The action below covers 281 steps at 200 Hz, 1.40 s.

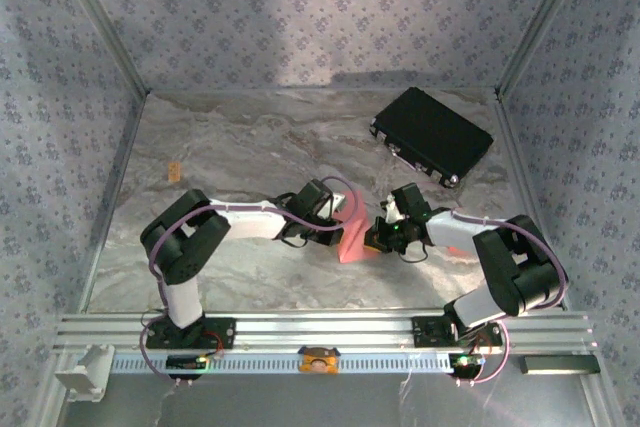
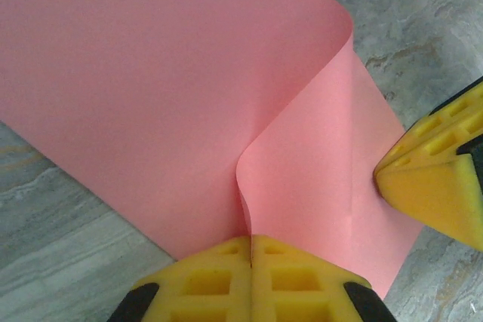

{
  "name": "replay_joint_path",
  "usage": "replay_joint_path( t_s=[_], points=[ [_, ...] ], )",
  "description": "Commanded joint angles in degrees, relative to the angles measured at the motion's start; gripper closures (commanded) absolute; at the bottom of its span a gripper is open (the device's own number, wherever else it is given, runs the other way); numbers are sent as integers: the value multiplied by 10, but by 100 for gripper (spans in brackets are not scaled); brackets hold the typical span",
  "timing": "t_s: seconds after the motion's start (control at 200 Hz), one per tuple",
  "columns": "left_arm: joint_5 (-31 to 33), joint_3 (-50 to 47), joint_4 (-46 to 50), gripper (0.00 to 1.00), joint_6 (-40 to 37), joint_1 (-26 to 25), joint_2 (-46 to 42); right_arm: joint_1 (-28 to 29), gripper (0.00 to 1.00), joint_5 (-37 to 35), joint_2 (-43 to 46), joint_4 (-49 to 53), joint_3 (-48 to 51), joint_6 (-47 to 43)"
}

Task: Fold a paper plane with a square sheet of paper (pick it up from the middle)
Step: Fold the triangle a second time at the center of the table.

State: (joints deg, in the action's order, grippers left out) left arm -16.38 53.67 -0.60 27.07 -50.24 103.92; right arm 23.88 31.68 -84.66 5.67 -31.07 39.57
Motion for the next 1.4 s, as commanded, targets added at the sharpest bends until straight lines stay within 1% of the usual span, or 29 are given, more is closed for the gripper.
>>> replay_joint_path(
  t_s=[0.0,0.51,1.044,1.399],
  points=[
    [12,-1,4,100,-7,4,-23,-5,100,-24,-11,31,0,-7],
    [-2,8,6,100,-10,3,0,-6,100,-18,-10,28,1,-8],
    [-10,4,-9,100,-7,3,1,-7,100,-19,-11,32,2,-11],
    [-5,4,-13,100,-8,4,-3,-8,100,-20,-12,31,1,-11]
  ],
)
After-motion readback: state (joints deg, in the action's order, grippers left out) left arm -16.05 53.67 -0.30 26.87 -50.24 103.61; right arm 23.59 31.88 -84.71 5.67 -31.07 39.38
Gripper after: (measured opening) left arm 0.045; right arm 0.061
